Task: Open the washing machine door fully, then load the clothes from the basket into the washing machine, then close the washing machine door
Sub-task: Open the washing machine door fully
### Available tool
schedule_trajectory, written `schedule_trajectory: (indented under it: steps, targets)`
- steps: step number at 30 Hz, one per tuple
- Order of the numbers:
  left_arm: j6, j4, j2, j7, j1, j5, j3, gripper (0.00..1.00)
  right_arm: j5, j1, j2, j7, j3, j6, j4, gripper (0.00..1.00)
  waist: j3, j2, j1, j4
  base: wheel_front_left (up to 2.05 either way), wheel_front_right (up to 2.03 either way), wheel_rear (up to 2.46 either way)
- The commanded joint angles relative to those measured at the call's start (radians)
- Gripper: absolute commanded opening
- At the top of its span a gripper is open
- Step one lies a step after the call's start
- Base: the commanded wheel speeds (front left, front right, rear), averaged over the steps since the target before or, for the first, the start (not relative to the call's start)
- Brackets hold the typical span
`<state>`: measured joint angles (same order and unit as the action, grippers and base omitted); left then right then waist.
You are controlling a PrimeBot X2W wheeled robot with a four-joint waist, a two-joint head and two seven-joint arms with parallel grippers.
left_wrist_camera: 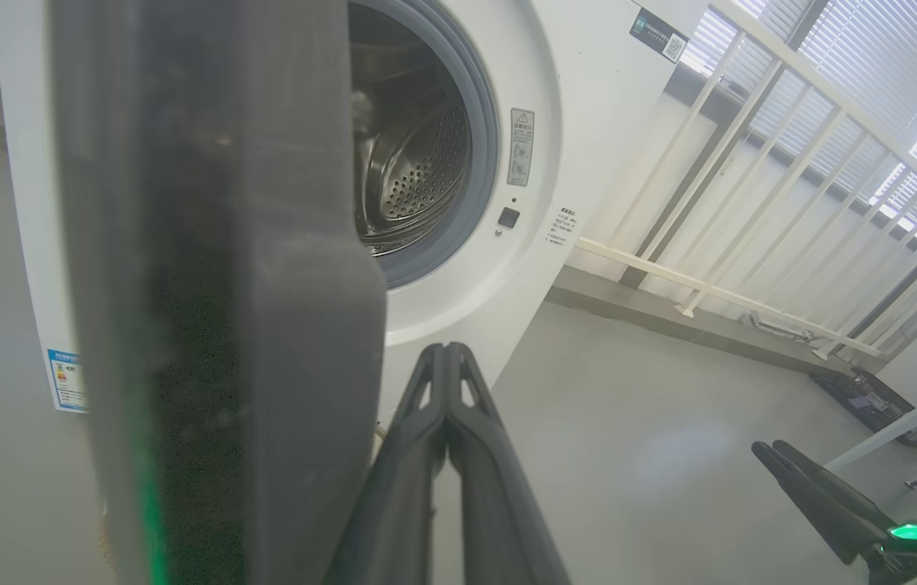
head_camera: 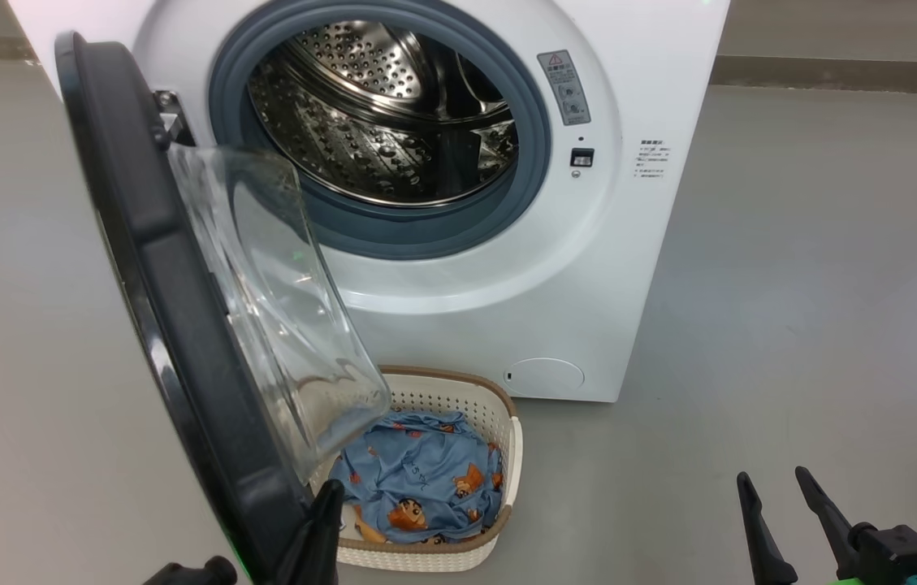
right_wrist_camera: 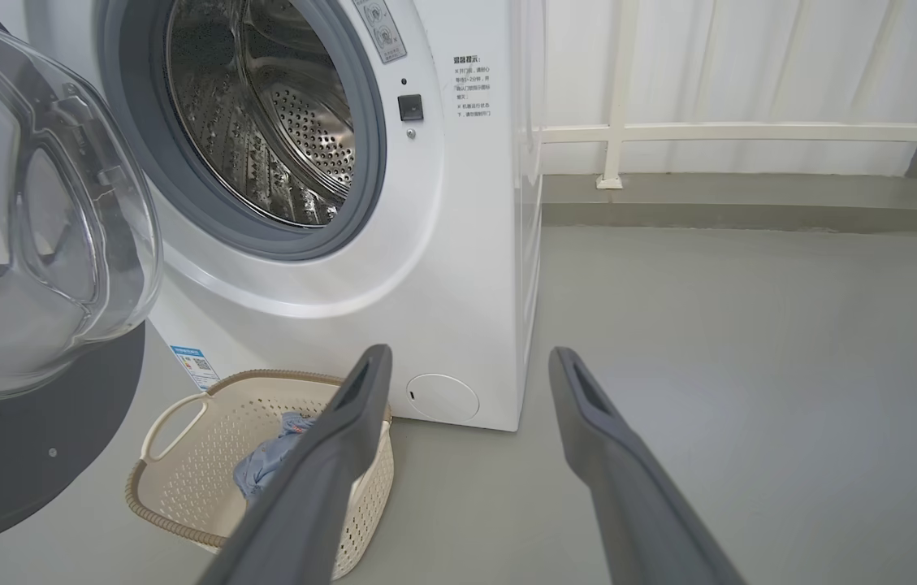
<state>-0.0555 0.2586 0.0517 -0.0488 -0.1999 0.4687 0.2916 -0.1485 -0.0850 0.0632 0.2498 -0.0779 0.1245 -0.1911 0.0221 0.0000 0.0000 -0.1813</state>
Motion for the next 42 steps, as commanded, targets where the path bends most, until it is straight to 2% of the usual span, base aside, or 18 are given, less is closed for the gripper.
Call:
schedule_trajectory:
  steps: [1,25,34,38,42]
  targets:
    - [0.009,0.019,0.001,-0.012,0.043,-0.010,-0.034,0.00,0.006,0.012,0.007,0.012,0.023,0.006,0.021,1.00,0.000,0.0000,0.0000,-0.005,0.00,0.00,0.00]
    - [0.075,0.005,0.011,-0.055,0.042,-0.015,-0.102,0.00,0.007,0.008,-0.003,0.012,0.023,0.006,0.014,1.00,-0.003,0.0000,0.0000,-0.127,0.00,0.00,0.00]
    - [0.118,-0.005,0.034,-0.075,0.042,-0.002,-0.186,0.00,0.005,-0.002,-0.006,0.012,0.018,0.006,0.014,1.00,0.001,0.0000,0.0000,-0.159,0.00,0.00,0.00]
    - [0.132,-0.029,0.059,-0.088,0.051,0.016,-0.250,0.00,0.003,-0.001,-0.007,0.012,0.021,0.006,0.010,1.00,0.003,0.0000,0.0000,-0.172,0.00,0.00,0.00]
    - [0.128,-0.078,0.098,-0.109,0.063,0.020,-0.300,0.00,0.003,-0.001,-0.008,0.012,0.030,0.006,0.006,1.00,0.008,0.0000,0.0000,-0.177,0.00,0.00,0.00]
